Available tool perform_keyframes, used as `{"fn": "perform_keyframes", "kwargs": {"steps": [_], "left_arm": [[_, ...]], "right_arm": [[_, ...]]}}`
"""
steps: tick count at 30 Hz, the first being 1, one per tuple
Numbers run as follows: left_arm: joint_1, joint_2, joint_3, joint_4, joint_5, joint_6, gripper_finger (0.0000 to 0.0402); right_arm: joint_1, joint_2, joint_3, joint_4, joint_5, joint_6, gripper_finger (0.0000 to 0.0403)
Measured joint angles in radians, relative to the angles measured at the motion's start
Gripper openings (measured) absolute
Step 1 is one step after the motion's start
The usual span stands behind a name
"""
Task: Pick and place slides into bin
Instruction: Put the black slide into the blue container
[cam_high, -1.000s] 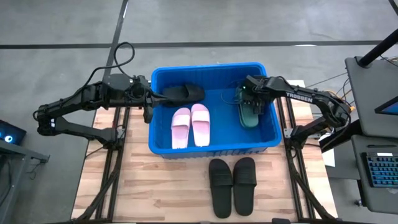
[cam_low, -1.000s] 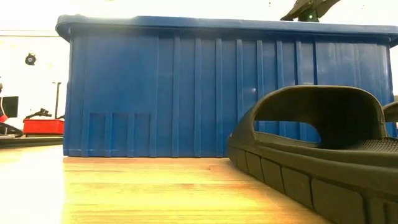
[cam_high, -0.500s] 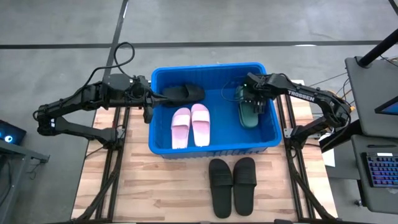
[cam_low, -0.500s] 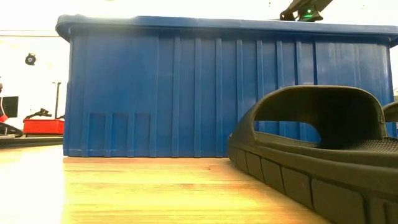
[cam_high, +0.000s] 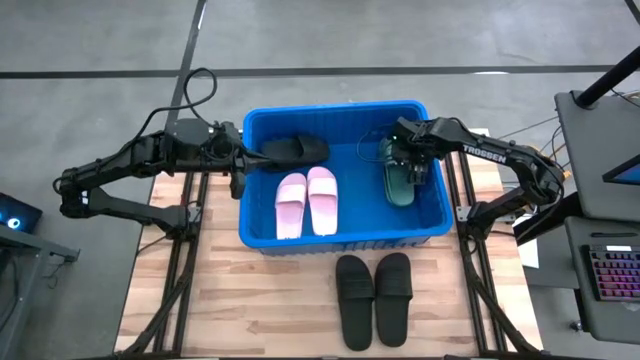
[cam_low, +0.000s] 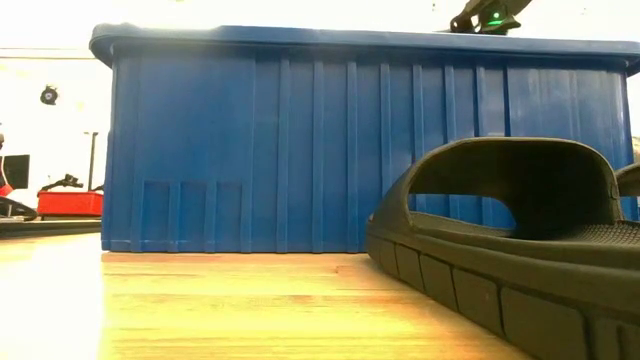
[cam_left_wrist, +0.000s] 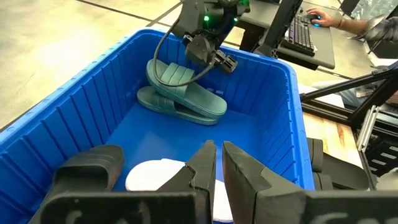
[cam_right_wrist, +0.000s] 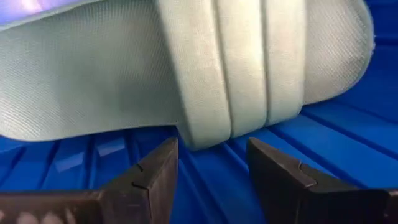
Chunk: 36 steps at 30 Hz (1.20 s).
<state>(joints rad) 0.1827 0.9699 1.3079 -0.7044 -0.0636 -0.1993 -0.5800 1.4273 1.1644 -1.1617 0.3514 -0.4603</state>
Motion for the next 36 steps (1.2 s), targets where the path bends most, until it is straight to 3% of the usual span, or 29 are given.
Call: {"fn": "perform_keyframes", "kwargs": {"steps": [10, 18, 20, 25, 31, 36], "left_arm": [[0.000, 0.000, 0.000, 0.000, 0.006, 0.002, 0.0013], [0.000, 0.000, 0.000, 0.001, 0.006, 0.004, 0.0013], [0.000, 0.001, 0.000, 0.009, 0.006, 0.011, 0.0013], [0.000, 0.000, 0.000, 0.015, 0.007, 0.030, 0.0013], [0.000, -0.002, 0.000, 0.015, 0.007, 0.032, 0.0013], [0.000, -0.002, -0.001, 0.015, 0.007, 0.032, 0.0013]], "right_arm": [[-0.001, 0.000, 0.136, -0.013, -0.072, 0.029, 0.0178], [0.011, 0.000, 0.347, -0.003, -0.352, 0.248, 0.0168], [0.036, -0.010, 0.407, -0.003, -0.378, 0.285, 0.0164], [0.164, -0.044, 0.550, -0.002, -0.381, 0.366, 0.0153], [0.398, -0.089, 0.682, -0.001, -0.374, 0.521, 0.0144], [0.644, -0.089, 0.731, -0.011, -0.239, 0.643, 0.0139]]}}
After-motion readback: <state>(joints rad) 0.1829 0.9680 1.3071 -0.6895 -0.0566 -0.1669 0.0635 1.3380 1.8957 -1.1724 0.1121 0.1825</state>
